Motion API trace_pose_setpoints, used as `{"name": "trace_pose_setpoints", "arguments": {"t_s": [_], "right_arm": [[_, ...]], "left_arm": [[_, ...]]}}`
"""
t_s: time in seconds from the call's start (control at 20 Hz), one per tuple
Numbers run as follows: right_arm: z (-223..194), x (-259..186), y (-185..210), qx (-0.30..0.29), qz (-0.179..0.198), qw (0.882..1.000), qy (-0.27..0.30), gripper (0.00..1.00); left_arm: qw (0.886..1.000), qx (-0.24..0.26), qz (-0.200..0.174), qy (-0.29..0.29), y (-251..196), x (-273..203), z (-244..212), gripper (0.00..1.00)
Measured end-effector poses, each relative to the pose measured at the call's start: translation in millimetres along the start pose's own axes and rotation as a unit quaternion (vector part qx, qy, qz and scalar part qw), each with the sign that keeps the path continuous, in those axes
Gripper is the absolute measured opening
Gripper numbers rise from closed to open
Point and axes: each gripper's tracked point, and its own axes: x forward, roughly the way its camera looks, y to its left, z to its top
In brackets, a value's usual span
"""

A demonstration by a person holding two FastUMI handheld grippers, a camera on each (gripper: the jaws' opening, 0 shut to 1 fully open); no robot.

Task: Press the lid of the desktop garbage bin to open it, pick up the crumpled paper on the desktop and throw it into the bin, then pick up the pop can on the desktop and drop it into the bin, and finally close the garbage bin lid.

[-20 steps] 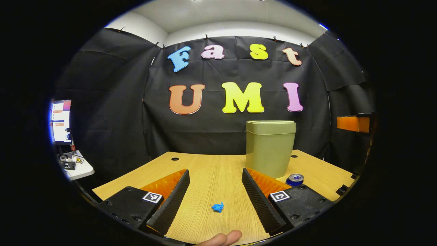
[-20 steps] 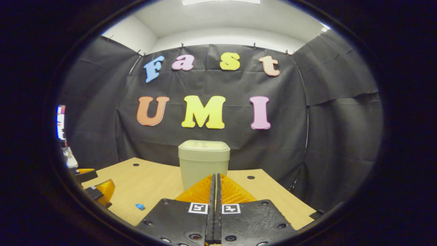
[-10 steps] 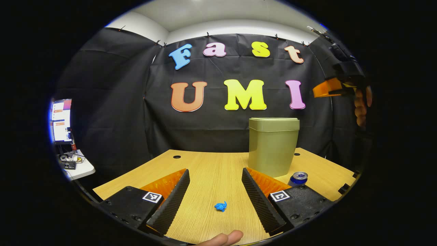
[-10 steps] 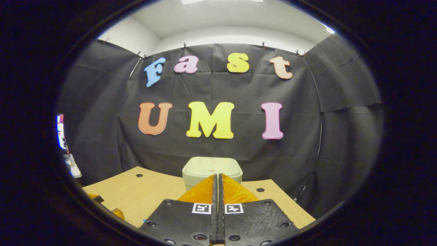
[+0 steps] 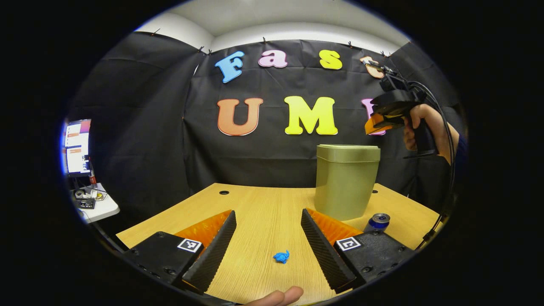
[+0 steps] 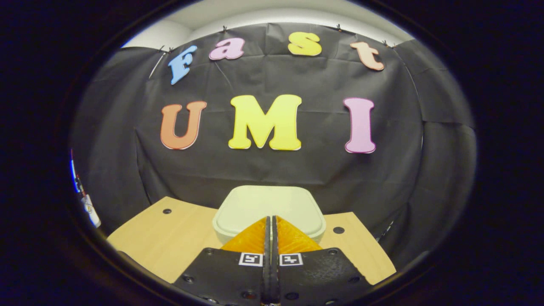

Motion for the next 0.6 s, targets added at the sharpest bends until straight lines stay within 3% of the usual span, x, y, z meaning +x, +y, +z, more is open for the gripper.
{"name": "trace_pose_setpoints", "arguments": {"t_s": [0.25, 0.6], "right_arm": [[-2, 32, -7, 0.003, -0.019, 1.000, 0.021, 0.00], [-18, 40, 8, -0.010, -0.019, 0.998, 0.054, 0.00]], "left_arm": [[1.000, -0.005, 0.011, 0.002, 14, 4, 2, 0.99], [1.000, -0.010, 0.015, 0.007, 20, 7, -1, 0.99]]}}
